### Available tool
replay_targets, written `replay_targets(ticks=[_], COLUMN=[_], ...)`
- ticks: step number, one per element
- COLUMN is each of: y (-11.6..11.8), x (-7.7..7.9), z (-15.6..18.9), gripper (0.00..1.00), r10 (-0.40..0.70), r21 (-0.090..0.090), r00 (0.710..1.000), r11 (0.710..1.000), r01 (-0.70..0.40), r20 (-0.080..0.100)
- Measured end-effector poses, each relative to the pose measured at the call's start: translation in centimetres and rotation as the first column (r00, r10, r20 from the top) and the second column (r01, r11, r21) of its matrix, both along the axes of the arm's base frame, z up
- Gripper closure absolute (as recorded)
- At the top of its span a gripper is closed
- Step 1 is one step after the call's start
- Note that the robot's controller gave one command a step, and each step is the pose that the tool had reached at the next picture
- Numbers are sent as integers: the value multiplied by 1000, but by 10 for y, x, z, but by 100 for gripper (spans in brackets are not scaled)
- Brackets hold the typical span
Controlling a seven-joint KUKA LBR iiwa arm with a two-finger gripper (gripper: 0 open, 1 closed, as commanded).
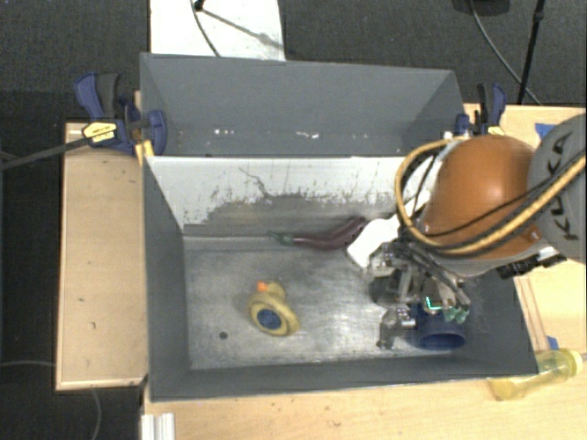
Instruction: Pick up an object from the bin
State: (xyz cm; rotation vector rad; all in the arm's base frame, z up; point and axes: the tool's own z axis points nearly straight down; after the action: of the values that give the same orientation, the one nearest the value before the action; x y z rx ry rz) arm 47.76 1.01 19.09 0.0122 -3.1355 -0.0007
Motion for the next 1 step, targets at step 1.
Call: replay_targets(ticks=[1], y=[0], x=[2], z=[4], gripper=[100], r10=[-1], r21=[0], r00=[1000], r11=[1000], r01=[1], r20=[9])
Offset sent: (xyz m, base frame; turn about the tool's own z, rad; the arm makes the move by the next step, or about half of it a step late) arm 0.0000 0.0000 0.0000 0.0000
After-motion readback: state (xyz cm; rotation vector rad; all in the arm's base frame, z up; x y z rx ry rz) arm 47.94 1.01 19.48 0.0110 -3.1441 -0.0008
